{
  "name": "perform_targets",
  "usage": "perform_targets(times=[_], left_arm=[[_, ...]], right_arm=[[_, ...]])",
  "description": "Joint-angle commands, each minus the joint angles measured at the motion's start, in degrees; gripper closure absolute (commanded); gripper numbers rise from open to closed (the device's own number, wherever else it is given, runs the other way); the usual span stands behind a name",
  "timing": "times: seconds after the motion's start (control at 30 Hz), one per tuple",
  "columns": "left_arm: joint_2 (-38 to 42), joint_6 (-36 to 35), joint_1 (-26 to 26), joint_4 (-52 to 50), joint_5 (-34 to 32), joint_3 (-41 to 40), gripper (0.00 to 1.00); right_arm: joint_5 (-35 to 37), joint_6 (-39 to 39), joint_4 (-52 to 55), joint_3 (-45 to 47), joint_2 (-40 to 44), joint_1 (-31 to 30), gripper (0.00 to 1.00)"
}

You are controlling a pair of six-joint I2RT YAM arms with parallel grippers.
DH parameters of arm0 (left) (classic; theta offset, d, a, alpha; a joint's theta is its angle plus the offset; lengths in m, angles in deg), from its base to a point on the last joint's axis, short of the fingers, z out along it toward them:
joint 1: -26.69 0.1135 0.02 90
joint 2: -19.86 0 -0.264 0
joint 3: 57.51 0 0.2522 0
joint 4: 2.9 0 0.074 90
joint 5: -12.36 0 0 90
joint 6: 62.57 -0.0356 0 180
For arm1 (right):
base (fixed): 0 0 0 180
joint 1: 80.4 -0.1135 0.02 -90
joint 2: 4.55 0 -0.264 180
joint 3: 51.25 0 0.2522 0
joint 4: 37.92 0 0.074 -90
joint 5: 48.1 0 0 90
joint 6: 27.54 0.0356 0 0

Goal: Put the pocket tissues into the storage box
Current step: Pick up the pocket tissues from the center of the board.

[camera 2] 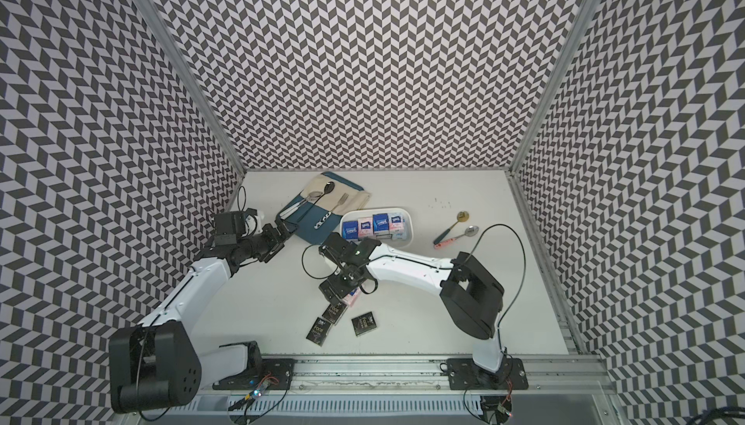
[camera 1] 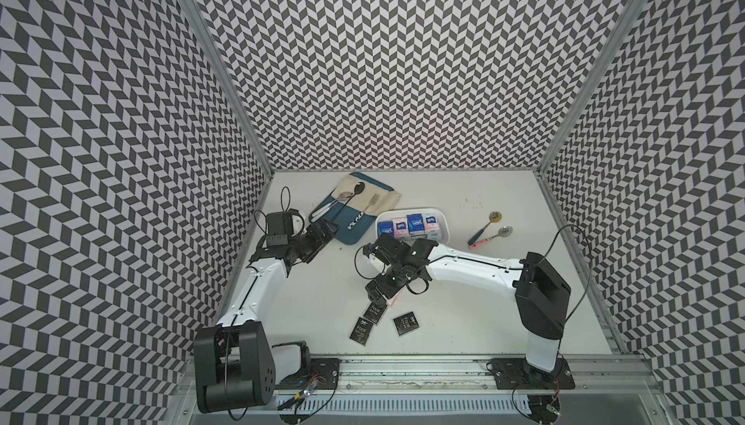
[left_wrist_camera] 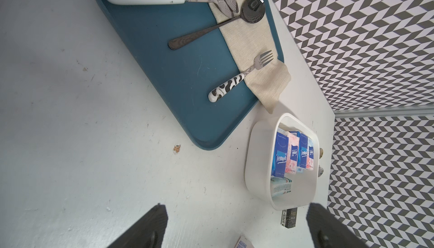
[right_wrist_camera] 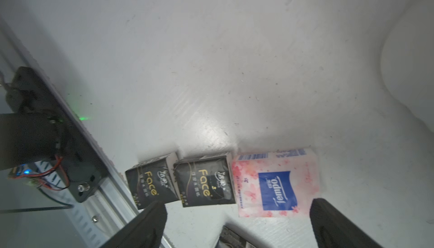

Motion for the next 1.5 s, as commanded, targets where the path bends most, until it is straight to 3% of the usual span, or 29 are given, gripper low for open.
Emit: perform_targets(times=[0.0, 0.6, 0.87, 0.97, 1.17, 1.47], left_arm=[[0.9, -1.4, 0.4, -0.2, -0.6, 0.4, 0.02], [1.5, -2.3, 0.8, -1.5, -1.2, 0.2, 0.02], [1.4, -2.3, 0.9, -1.6, -1.1, 0.2, 0.02], [1.4, -2.3, 0.9, -1.5, -1.0, 0.3, 0.02], [1.1, -2.0, 0.9, -1.2, -0.9, 0.4, 0.02], [-0.2, -0.4, 0.9, 0.8, 0.2, 0.3, 0.02]], right_arm=[[4.8, -1.3, 0.9, 0.5, -1.4, -0.1, 0.00], [7.4, -2.4, -0.7, 0.0, -6.8, -0.2, 0.05], [9.8, -1.9, -0.8, 0.9, -7.5, -0.1, 0.17], [10.2, -1.5, -0.9, 1.2, -7.3, -0.2, 0.28], [10.8, 0.1, -1.5, 1.0, -2.8, -0.1, 0.37], [14.2, 6.6, -1.1, -1.8, 7.2, 1.0, 0.38]])
